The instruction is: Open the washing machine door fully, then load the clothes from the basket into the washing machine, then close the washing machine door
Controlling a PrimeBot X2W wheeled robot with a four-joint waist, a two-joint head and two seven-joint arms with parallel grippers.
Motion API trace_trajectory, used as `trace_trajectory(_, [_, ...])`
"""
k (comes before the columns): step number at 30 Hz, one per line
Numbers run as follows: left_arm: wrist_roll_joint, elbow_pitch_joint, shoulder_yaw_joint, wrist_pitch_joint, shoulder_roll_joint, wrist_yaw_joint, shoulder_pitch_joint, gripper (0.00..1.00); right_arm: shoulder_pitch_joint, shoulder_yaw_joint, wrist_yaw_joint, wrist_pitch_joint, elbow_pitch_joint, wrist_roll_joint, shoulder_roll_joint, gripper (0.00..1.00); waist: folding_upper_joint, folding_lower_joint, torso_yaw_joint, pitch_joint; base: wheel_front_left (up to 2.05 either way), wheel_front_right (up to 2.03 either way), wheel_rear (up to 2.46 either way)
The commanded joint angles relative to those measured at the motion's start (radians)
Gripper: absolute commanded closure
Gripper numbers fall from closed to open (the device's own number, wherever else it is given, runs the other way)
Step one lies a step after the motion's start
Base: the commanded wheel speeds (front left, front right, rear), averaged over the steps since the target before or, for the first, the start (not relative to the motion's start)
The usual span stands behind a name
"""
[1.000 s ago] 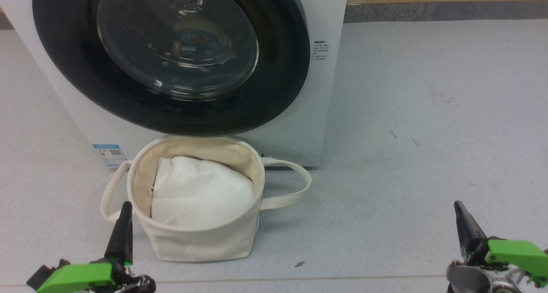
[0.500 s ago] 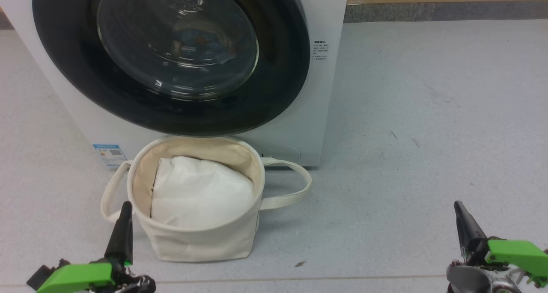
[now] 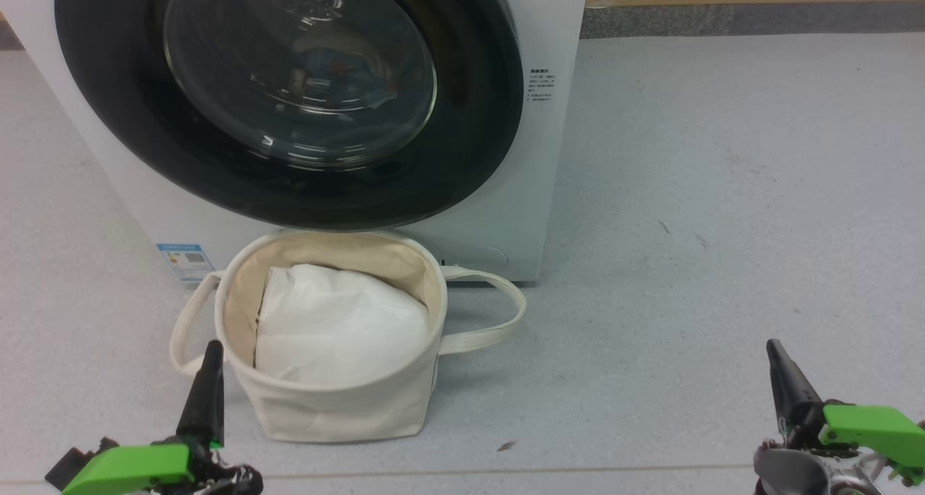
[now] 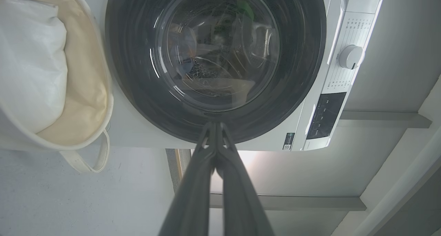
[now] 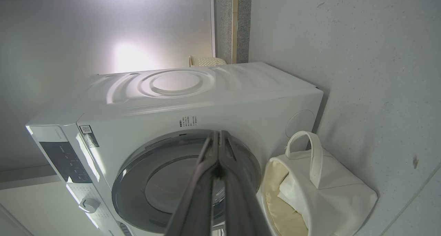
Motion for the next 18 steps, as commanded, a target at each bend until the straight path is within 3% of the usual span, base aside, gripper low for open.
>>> trace_trajectory(1, [-0.002,-0.039,0.035,0.008,0.005,-0.002,-0.026,1.00,-0.043,0.021,0.000,0.009,-0.036,0.004,-0.004,1.00,-0.0001,0.0000,0.000,0.000,0.00,0.00,0.00])
trace_trajectory(18, [-0.002,-0.039,0.035,0.008,0.005,-0.002,-0.026,1.00,-0.043,0.021,0.000,0.009,-0.036,0.004,-0.004,1.00,-0.0001,0.0000,0.000,0.000,0.00,0.00,0.00])
